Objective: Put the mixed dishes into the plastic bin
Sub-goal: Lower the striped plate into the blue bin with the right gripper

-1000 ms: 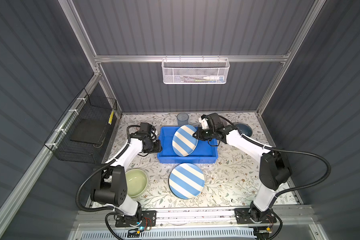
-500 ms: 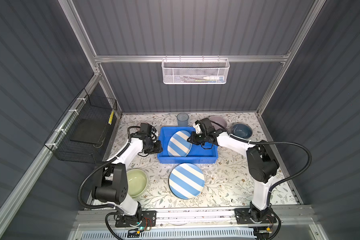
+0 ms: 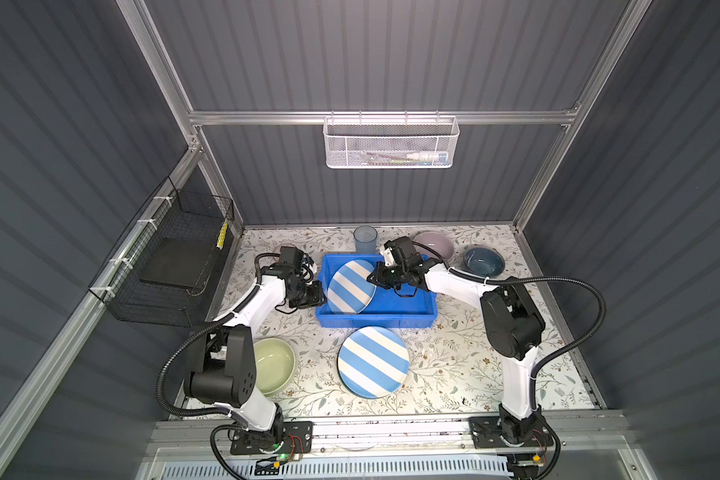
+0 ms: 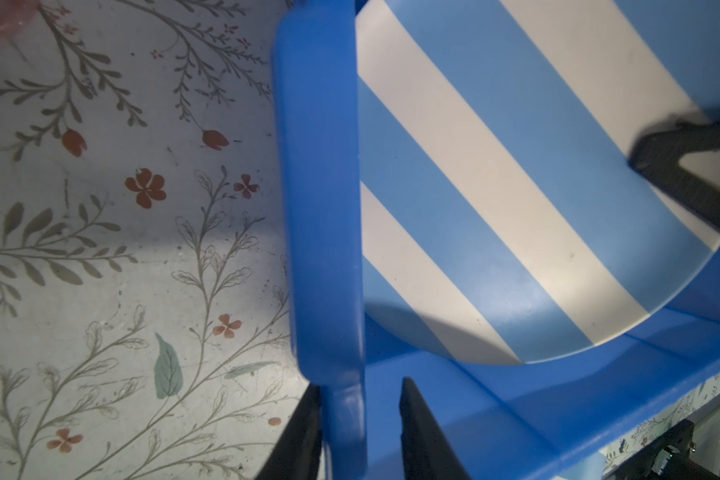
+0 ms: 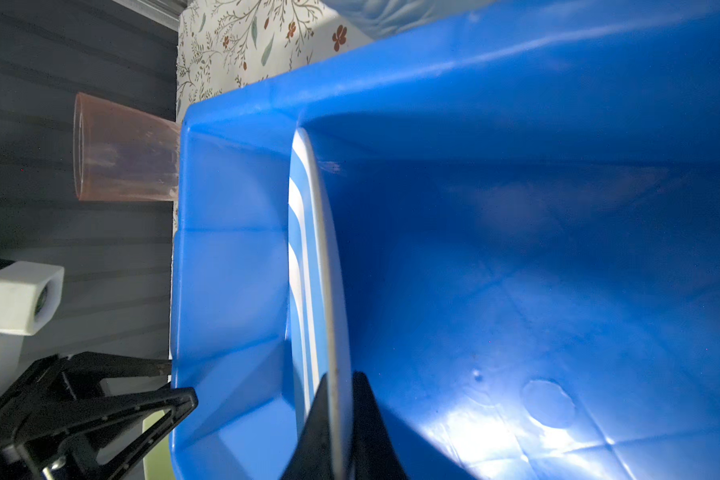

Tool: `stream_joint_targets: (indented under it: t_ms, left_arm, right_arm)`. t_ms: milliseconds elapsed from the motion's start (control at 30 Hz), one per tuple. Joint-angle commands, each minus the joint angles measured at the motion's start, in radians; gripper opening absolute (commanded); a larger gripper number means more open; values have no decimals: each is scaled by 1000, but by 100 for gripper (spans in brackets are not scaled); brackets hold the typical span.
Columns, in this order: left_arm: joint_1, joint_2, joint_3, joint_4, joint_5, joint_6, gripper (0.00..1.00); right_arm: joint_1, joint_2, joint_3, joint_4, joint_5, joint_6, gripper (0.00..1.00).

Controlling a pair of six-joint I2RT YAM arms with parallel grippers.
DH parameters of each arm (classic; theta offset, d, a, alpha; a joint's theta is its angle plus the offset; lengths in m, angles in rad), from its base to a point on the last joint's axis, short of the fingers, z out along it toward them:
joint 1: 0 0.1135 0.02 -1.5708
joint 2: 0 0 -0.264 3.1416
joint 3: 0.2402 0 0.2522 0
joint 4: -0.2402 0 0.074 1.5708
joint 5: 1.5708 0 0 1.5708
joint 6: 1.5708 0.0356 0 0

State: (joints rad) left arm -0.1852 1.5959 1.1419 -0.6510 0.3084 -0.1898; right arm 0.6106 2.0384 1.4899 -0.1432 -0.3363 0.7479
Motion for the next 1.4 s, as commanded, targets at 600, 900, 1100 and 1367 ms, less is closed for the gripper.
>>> stream_joint_targets:
  t_ms: [600,900,1100,1367]
  left_arm:
    - [0,-3,23,-2,71,8,37]
    - [4,-22,22,-12,70,17,42]
    - [19,-55,24,-18,76,16,51]
    - [31,-133,28,-64,12,19,61]
  right_arm:
    - [15,83,63,-192,165,-45,39]
    - [16,80,59,-200,167,-43,48]
    - [18,51,50,-225,216,-59,54]
    - [18,-70,23,-283,262,-125,65]
